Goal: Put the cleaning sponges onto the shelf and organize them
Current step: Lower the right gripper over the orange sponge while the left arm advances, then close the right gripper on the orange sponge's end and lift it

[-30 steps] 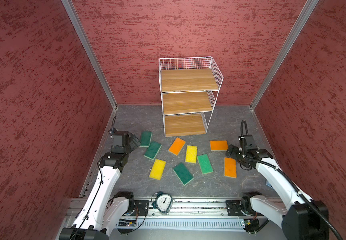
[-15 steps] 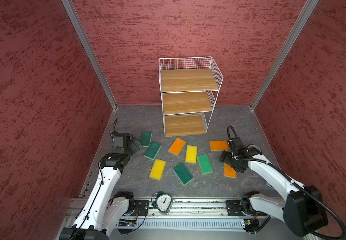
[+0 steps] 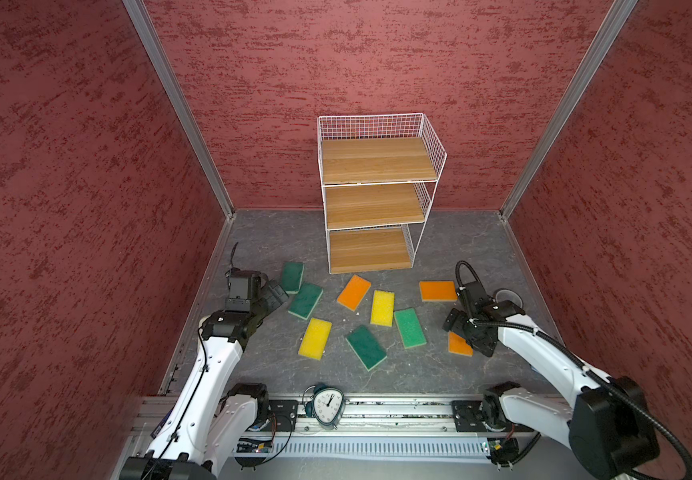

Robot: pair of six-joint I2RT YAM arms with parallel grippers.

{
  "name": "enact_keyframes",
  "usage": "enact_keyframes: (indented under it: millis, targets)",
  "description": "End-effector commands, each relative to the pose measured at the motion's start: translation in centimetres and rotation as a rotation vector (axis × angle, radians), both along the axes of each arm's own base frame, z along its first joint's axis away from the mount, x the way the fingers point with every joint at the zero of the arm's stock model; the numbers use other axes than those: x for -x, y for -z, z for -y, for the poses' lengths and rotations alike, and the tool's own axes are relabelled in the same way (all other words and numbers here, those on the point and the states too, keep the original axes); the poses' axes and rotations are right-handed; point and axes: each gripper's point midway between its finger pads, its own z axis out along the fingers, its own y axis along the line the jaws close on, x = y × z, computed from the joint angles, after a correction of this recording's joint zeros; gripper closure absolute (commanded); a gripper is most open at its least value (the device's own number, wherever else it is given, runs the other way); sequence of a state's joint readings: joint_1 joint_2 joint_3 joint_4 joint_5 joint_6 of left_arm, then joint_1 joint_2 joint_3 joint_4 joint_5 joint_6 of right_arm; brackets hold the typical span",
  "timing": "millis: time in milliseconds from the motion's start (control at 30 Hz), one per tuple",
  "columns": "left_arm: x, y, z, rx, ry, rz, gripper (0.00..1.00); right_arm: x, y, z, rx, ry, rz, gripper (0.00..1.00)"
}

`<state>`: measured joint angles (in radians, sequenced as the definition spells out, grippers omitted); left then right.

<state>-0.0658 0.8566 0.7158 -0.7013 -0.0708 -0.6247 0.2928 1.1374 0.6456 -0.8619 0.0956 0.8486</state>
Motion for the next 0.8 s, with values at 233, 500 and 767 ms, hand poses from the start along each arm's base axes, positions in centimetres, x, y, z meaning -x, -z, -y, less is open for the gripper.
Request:
enact_keyframes:
  millis: [233,500,767]
  targets:
    - [0.7,0.0,0.5,0.022,0.007,-0.001,0.0,-0.4,1.1,0.6,0.06,-0.032,-0.012,0.01]
    - [0.8,-0.4,0.4,0.018,0.001,-0.002,0.0,-0.5,3.1,-0.5,0.013,-0.069,-0.043,0.04]
    - [0.8,-0.6,0.5,0.022,-0.002,-0.002,0.0,-1.7,3.5,-2.0,-0.053,-0.067,-0.015,0.06]
